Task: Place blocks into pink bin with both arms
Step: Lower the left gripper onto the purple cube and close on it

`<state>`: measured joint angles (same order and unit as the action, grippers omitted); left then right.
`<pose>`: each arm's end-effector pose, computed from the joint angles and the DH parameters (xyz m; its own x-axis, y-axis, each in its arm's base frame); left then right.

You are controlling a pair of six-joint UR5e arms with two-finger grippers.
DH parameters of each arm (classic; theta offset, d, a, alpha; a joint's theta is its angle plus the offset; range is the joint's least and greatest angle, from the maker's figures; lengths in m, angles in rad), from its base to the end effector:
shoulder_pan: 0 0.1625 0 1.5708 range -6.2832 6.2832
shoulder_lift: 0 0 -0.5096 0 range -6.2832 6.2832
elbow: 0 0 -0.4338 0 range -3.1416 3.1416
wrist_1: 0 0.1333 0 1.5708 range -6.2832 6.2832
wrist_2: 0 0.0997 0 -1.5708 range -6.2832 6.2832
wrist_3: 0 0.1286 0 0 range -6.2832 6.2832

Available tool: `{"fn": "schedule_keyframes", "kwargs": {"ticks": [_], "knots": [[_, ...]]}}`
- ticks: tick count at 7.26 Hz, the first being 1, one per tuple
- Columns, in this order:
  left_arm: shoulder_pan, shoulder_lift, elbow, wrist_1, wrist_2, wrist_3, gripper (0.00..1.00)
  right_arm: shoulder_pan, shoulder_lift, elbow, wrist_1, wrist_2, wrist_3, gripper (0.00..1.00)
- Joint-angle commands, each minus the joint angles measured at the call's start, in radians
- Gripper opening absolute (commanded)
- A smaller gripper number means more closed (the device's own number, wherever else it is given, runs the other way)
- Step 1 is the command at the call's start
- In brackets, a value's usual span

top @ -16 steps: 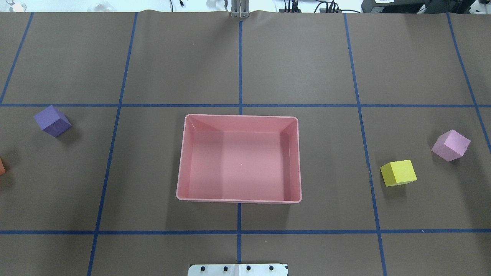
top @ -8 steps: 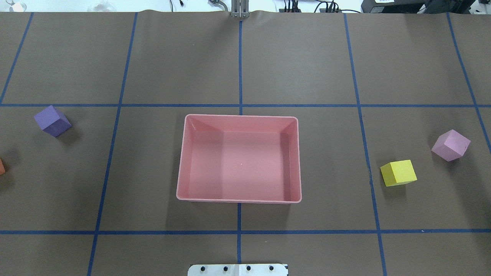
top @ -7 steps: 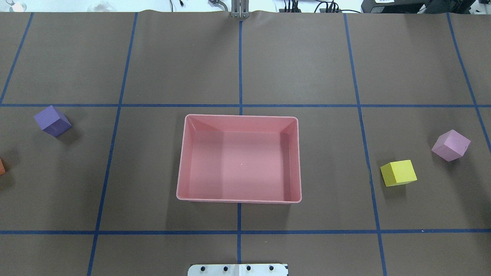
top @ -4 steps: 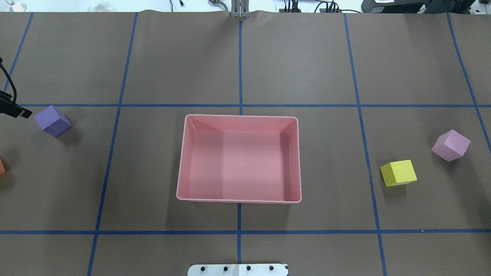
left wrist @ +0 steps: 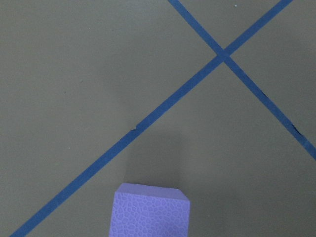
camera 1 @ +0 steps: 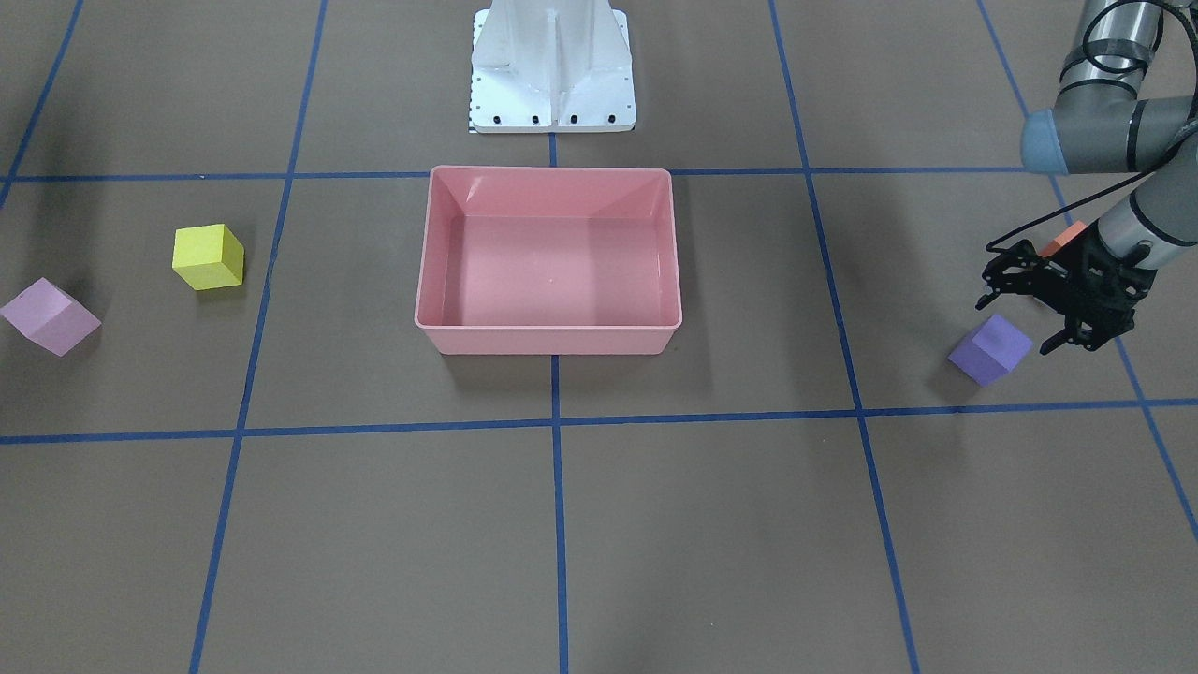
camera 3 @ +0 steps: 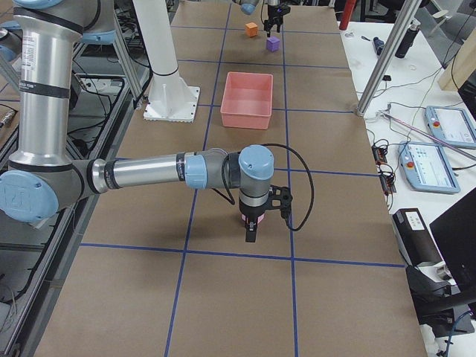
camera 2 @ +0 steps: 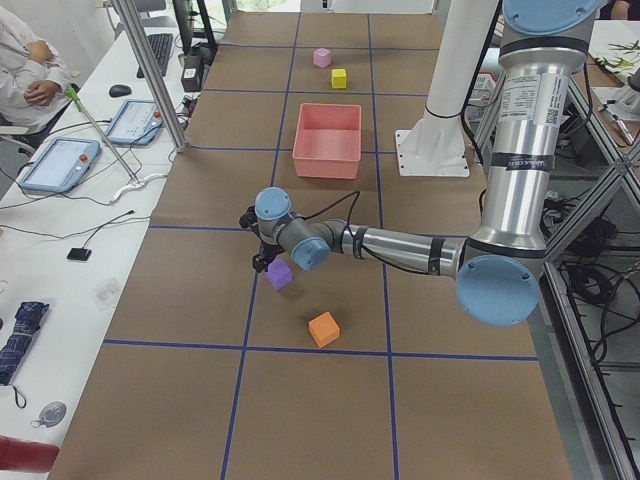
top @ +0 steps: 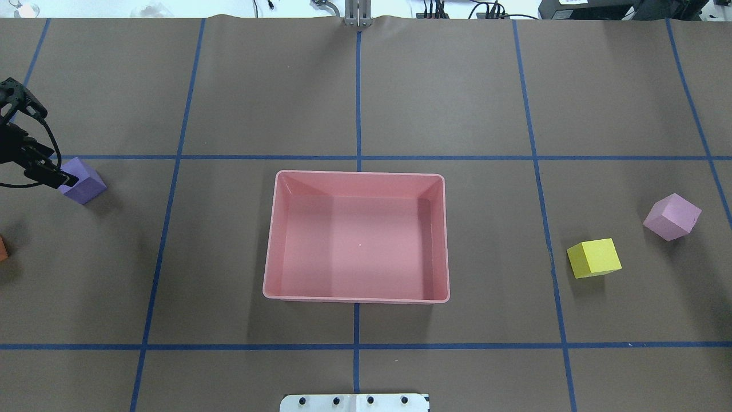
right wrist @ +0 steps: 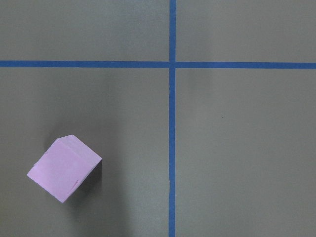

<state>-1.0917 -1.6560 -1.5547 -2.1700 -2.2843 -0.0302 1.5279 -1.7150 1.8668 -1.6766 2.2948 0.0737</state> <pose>0.2397 -0.5681 0.6548 0.4947 0.6871 -0.5322 -0.3470 0.7176 0.6039 0.0284 -0.4612 0.6929 0.7483 0.0111 0.6633 -0.0123 0.9999 -0.0029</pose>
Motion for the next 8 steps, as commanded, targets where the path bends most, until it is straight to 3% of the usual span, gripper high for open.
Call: {"fn": "schedule_keyframes", "kwargs": {"ticks": [1,8], "knots": [[0.024,-0.002,0.022,-0.007,0.020,0.006,1.00,0.000,0.000,0.000,0.000,0.000,0.000,1.00],[0.032,-0.008,0.036,-0.007,0.012,0.003,1.00,0.000,0.000,-0.001,0.000,0.000,0.000,1.00]]}}
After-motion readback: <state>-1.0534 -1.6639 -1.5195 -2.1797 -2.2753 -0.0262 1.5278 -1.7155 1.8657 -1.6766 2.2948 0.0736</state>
